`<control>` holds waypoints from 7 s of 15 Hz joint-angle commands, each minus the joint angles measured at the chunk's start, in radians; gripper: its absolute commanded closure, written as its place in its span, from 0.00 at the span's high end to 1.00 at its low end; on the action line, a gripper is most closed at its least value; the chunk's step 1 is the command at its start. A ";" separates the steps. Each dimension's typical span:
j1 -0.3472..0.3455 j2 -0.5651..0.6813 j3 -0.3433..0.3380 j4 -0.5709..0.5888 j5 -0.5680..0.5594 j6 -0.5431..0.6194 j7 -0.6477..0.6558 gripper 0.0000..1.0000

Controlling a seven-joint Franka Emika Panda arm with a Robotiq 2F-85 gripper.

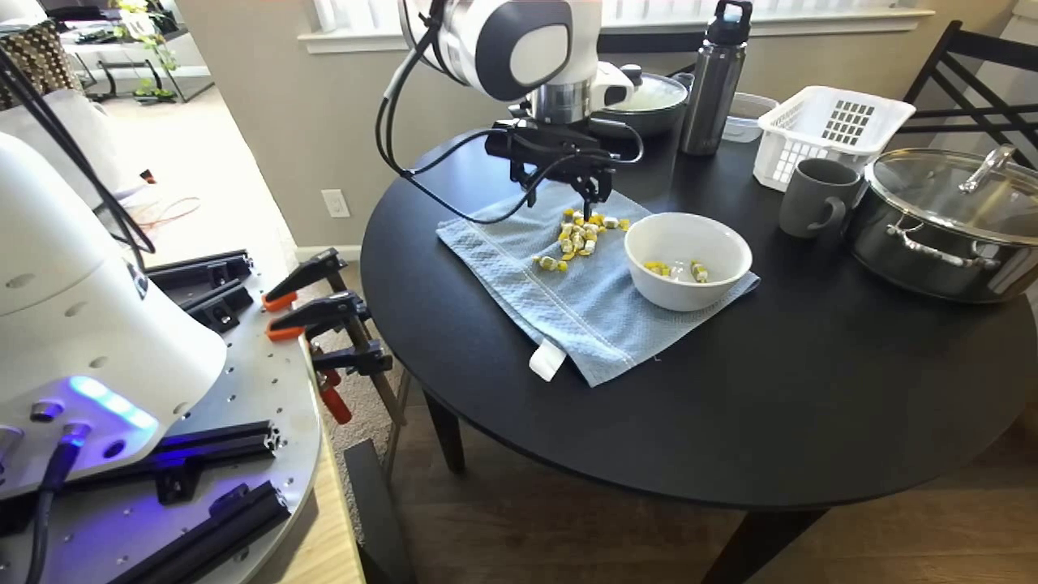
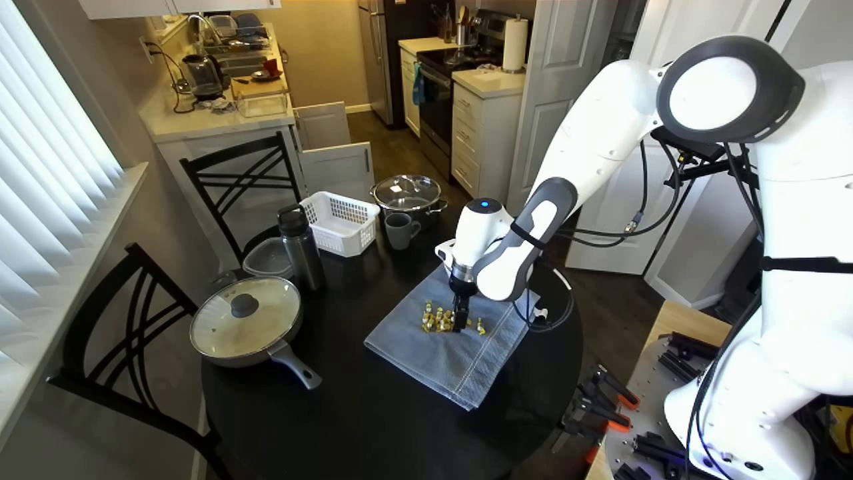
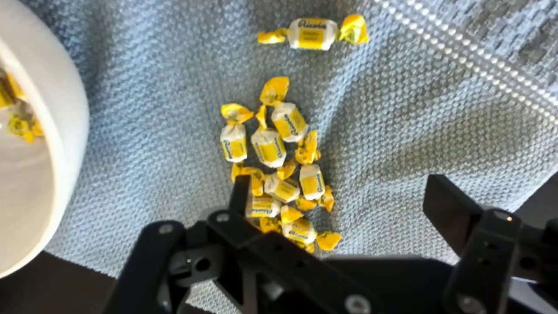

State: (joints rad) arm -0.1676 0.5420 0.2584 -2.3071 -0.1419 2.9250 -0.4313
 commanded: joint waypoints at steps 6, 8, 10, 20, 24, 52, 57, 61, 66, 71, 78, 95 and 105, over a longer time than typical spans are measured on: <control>0.041 0.099 -0.046 0.080 -0.031 -0.019 -0.006 1.00; 0.056 0.122 -0.063 0.108 -0.039 -0.026 0.001 1.00; 0.065 0.144 -0.078 0.134 -0.039 -0.031 0.007 1.00; 0.070 0.184 -0.106 0.181 -0.042 -0.028 0.007 0.41; 0.075 0.171 -0.112 0.176 -0.045 -0.024 0.011 0.16; 0.113 0.065 -0.118 0.149 -0.087 -0.006 0.002 0.16; 0.109 0.088 -0.095 0.157 -0.077 -0.006 0.002 0.00; 0.091 0.111 -0.067 0.165 -0.072 -0.015 -0.018 0.34; 0.086 0.119 -0.055 0.171 -0.080 -0.019 -0.033 0.65; 0.102 0.134 -0.074 0.184 -0.104 -0.025 -0.038 0.96; 0.111 0.147 -0.104 0.180 -0.140 -0.022 -0.027 0.54; 0.109 0.116 -0.114 0.172 -0.143 -0.001 -0.017 0.00; 0.213 -0.073 -0.254 0.120 -0.188 0.001 0.089 0.00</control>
State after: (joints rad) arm -0.0431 0.5700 0.1268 -2.1238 -0.2738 2.9405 -0.4307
